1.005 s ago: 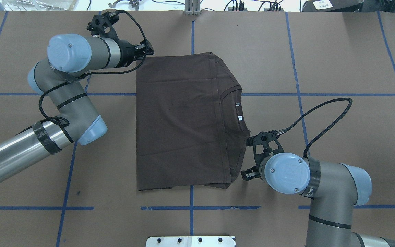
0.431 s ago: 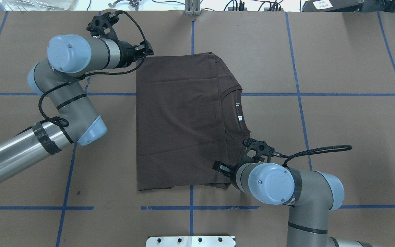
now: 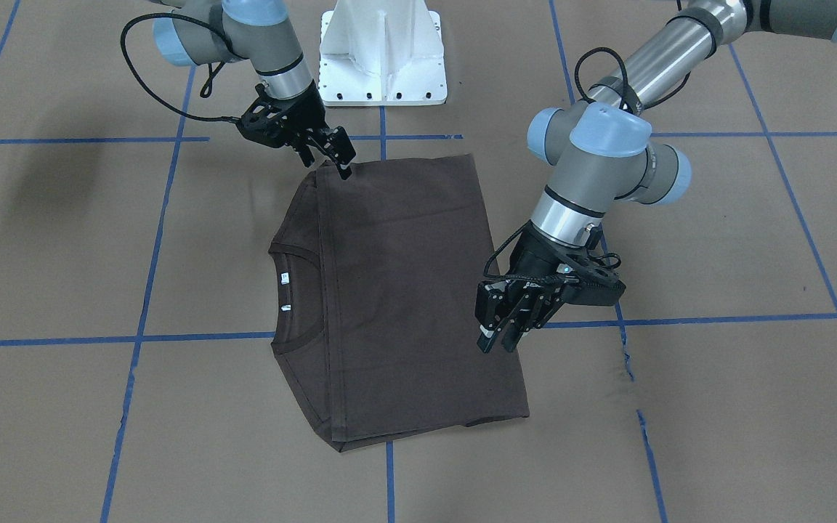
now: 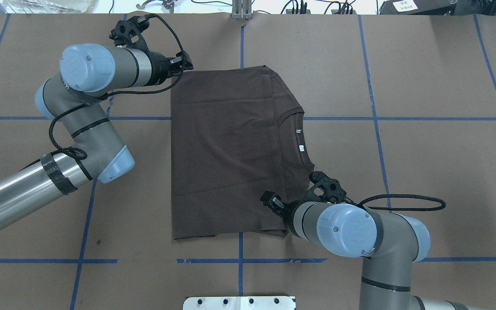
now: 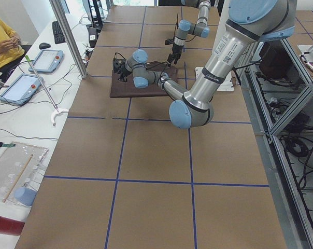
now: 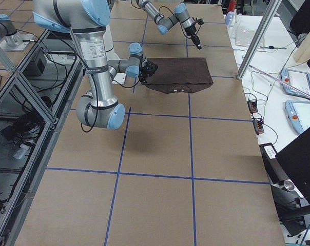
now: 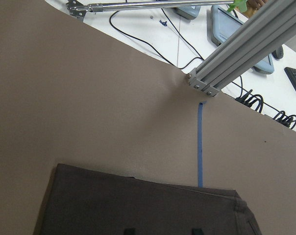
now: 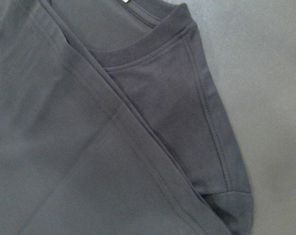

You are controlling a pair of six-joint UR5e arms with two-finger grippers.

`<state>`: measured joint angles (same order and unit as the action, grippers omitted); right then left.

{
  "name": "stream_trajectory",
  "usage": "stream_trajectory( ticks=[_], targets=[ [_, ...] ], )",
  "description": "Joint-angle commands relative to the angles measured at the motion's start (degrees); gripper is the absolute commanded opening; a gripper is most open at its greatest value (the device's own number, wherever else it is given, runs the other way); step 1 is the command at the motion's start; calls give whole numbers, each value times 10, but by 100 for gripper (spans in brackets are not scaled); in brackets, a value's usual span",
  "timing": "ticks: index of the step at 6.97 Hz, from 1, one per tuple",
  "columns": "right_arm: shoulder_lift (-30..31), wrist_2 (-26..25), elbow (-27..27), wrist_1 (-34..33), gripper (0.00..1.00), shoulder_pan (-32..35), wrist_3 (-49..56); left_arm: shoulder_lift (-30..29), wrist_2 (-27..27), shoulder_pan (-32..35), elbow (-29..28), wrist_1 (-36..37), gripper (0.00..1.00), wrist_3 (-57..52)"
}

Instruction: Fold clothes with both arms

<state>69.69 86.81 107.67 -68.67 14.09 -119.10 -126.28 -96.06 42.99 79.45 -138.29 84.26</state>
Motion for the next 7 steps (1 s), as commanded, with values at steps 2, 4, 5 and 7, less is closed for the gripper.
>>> stream_trajectory(
  ticks=[2, 4, 5, 7],
  targets=[
    [24, -49, -12, 148, 100, 0, -14, 1, 0, 0, 0, 0, 49, 0],
    [31, -50, -14, 161, 100, 0, -16, 0, 0, -1, 1, 0, 49, 0],
    [29, -56, -8, 129, 100, 0, -21, 1, 0, -3, 3, 2, 49, 5],
    [0, -48, -3, 4, 75, -6, -18, 1, 0, -10, 9, 4, 49, 13]
  ],
)
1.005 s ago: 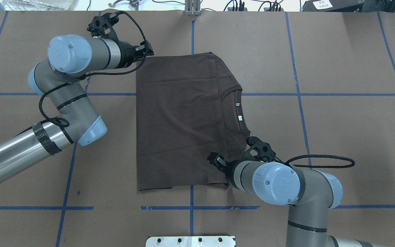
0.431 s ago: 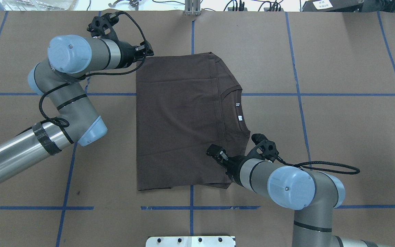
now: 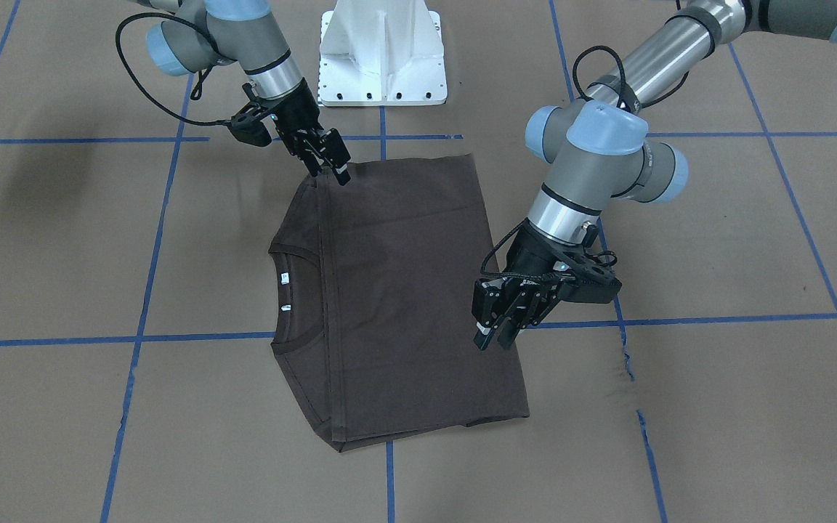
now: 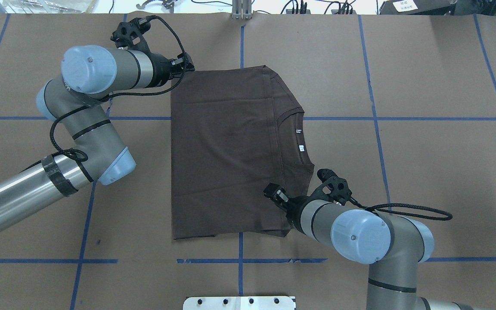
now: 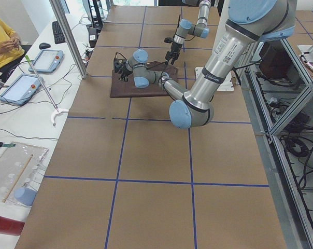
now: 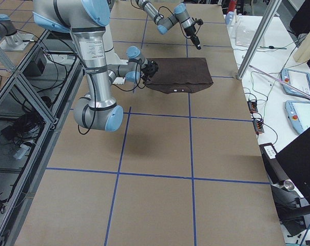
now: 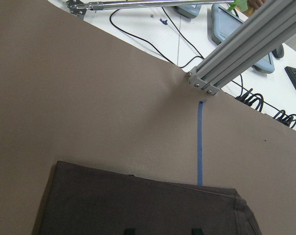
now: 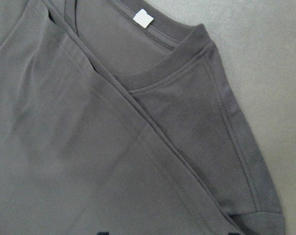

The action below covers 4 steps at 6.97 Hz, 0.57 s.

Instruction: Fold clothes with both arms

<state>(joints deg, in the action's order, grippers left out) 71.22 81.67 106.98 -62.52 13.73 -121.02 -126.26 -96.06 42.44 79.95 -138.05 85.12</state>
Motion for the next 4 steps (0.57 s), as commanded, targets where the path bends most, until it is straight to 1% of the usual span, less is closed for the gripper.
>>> stream_trajectory(
  ticks=[1, 2, 3, 4],
  targets=[
    [-14, 24, 2, -83, 74, -5, 2, 2, 1, -5, 5, 2, 49, 5],
    [-16, 42, 10, -123, 75, -5, -1, 5, 1, -5, 6, 2, 49, 5],
    [-15, 43, 7, -129, 77, -6, -1, 5, 0, -6, 10, 2, 49, 14],
    [-15, 44, 6, -130, 83, -7, -1, 5, 0, -7, 10, 2, 49, 15]
  ],
)
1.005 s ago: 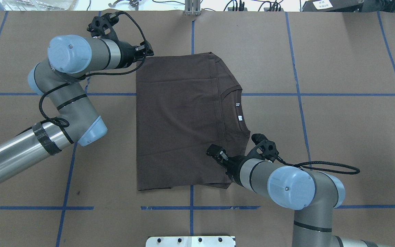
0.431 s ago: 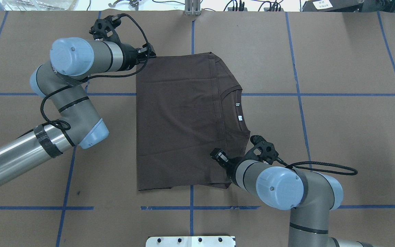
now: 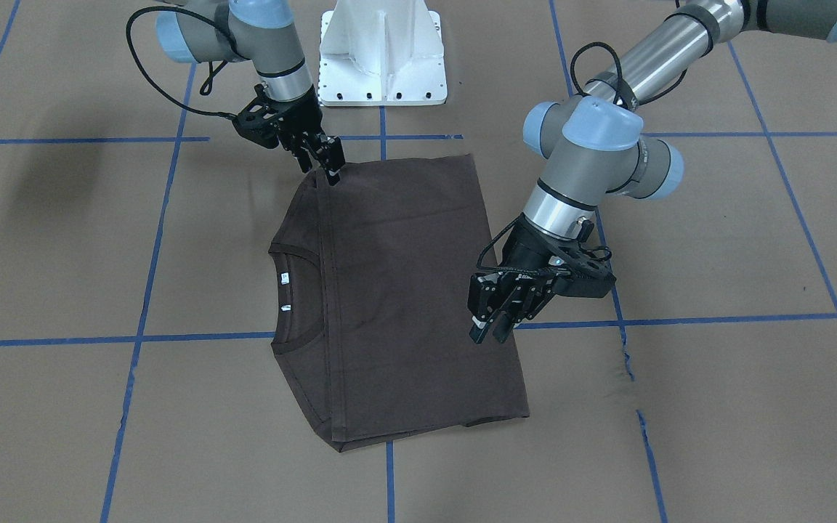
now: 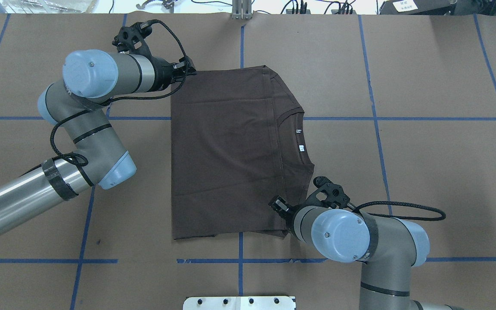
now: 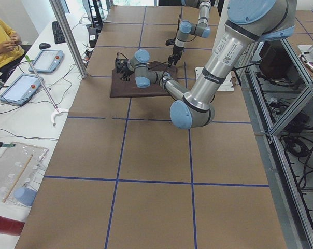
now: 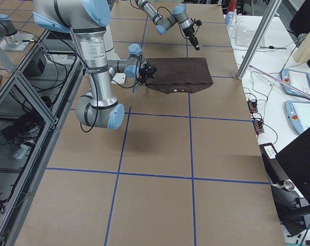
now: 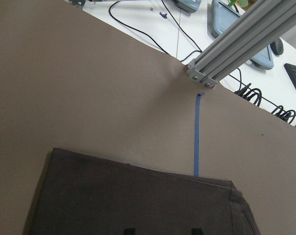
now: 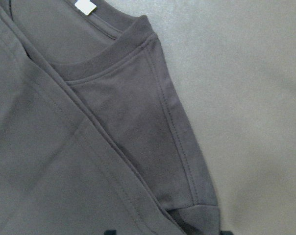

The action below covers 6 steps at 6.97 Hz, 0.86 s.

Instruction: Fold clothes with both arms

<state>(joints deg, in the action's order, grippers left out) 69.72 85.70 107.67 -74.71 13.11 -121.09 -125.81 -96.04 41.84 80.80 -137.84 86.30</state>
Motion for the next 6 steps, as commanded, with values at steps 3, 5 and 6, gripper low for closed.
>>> stream_trajectory(
  ticks=[3, 5, 6],
  targets=[
    [-1, 3, -11, -23, 83, -9, 1, 1, 1, -4, 1, 0, 49, 5],
    [-1, 3, -11, -24, 61, -7, 1, 1, 1, -4, 1, 0, 49, 5],
    [-5, 3, -11, -25, 19, -5, 0, 1, 1, -4, 1, 0, 49, 5]
  ],
)
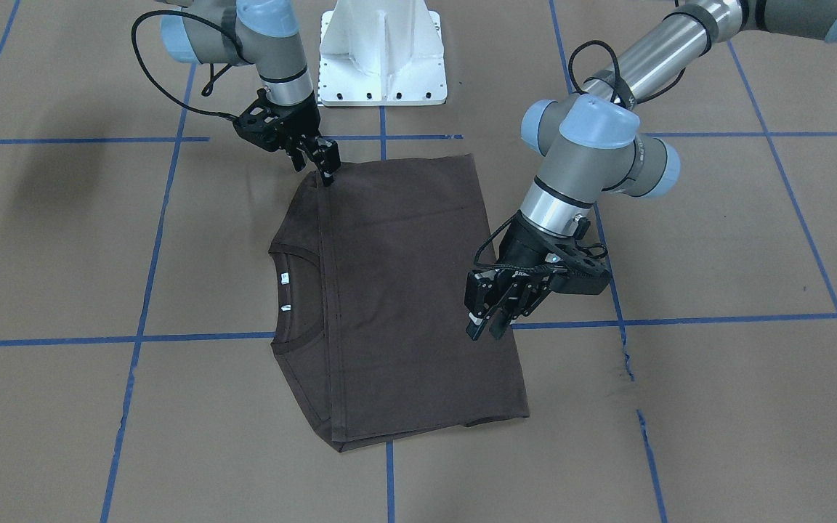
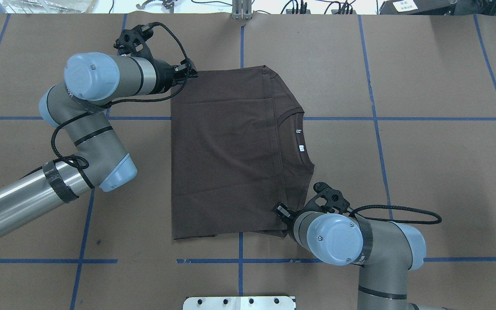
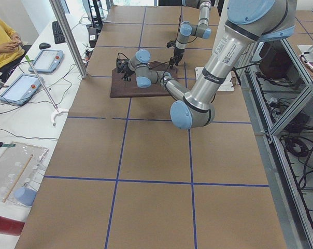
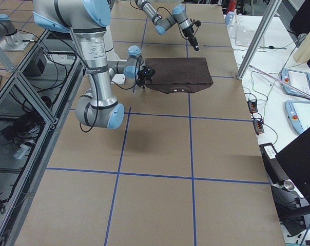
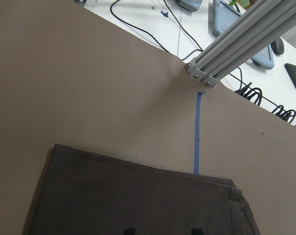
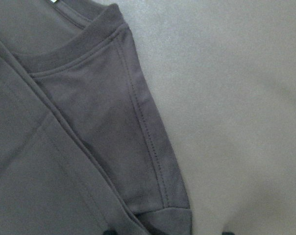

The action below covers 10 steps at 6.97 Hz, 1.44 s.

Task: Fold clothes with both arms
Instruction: 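Move the left gripper to the shirt's other near corner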

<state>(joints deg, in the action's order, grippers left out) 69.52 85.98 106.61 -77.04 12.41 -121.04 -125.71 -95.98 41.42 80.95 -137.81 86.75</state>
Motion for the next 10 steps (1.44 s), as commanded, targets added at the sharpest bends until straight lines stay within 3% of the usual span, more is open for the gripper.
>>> stream_trajectory(
  ticks=[1, 6, 7, 8, 10],
  targets=[
    [-9, 0, -1, -1, 0, 6, 3, 1, 0, 0, -1, 0, 49, 0],
    [-24, 18, 0, -1, 0, 17, 4, 1, 0, -2, 2, 0, 49, 8],
    [-18, 25, 15, -8, 0, 18, 3, 22, -1, -8, 30, 1, 49, 55],
    [-15, 25, 51, -46, 0, 14, 3, 86, 4, -55, 114, 3, 49, 81],
    [-14, 23, 104, -107, 0, -24, 0, 156, 27, -113, 201, 12, 51, 146]
  ],
)
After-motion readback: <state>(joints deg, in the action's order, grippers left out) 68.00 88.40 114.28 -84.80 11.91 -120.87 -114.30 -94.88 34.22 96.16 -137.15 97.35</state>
